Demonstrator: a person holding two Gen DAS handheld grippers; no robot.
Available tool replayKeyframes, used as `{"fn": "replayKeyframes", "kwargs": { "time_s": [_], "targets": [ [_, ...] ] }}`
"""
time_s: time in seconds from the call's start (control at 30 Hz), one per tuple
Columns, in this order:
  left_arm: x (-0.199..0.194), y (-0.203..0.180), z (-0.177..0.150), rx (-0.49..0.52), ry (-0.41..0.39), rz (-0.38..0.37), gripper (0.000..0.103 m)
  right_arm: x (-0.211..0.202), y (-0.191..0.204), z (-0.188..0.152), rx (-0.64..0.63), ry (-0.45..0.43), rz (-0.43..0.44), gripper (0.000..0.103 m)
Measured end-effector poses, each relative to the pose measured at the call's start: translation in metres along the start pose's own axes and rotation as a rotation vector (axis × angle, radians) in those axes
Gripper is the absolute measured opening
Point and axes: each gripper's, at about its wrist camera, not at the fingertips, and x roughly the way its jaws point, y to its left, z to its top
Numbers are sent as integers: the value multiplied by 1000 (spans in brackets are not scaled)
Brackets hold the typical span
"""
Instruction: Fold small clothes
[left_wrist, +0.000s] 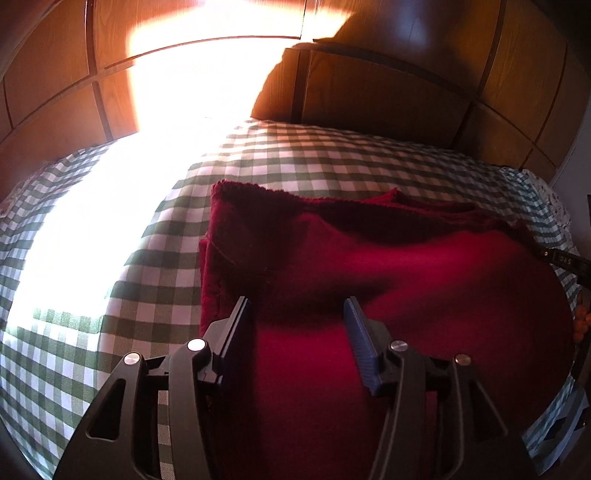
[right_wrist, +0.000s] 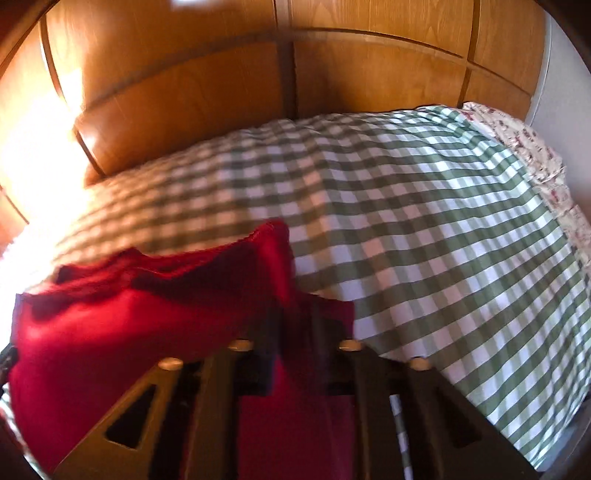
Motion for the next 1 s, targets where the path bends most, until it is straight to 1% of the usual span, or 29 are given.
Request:
{"fn": "replayKeyframes", "kwargs": {
  "time_s": [0.1, 0.17, 0.23, 0.3, 0.33, 0.37, 0.4, 0.43, 0.5, 0.57, 0.73, 0.83, 0.9, 1.0],
  "targets": [
    [-5, 0, 0, 1, 0, 21, 53, 1, 0, 0, 12, 3, 0, 10],
    [-16, -2, -4, -7, -9, 27, 58, -6, -2, -2, 19, -1, 21, 10],
    [-24, 1, -10, -17, -24, 14, 63, -15, -5, -6, 23, -12, 45, 10],
    [-31, 1, -15, -21, -30, 8, 63, -24, -9, -14, 20, -16, 68, 20],
    [-31, 3, -15, -27, -31, 1, 63, -28, -10, -18, 19, -11, 79, 33],
    [-38, 1, -22, -34, -33, -8, 63, -32, -13, -26, 17, -4, 88, 48],
    [-43, 1, -26, -38, -36, -17, 63, -36, -15, -32, 16, -6, 87, 52],
    [-46, 1, -29, -38, -39, -21, 63, -39, -18, -38, 18, -6, 89, 54],
    [-54, -3, -35, -38, -43, -29, 64, -44, -25, -52, 40, 12, 118, 55],
    [-62, -5, -42, -36, -45, -36, 63, -49, -35, -68, 80, 25, 146, 68],
    [-69, -12, -55, -23, -42, -52, 63, -54, -53, -96, 180, 49, 254, 68],
    [-64, -15, -53, -8, -39, -63, 63, -58, -58, -110, 234, 55, 321, 68],
    [-63, -19, -53, 5, -43, -65, 63, -59, -57, -116, 252, 65, 370, 68],
    [-67, -26, -59, 20, -44, -68, 63, -62, -54, -125, 266, 73, 413, 68]
  ]
}}
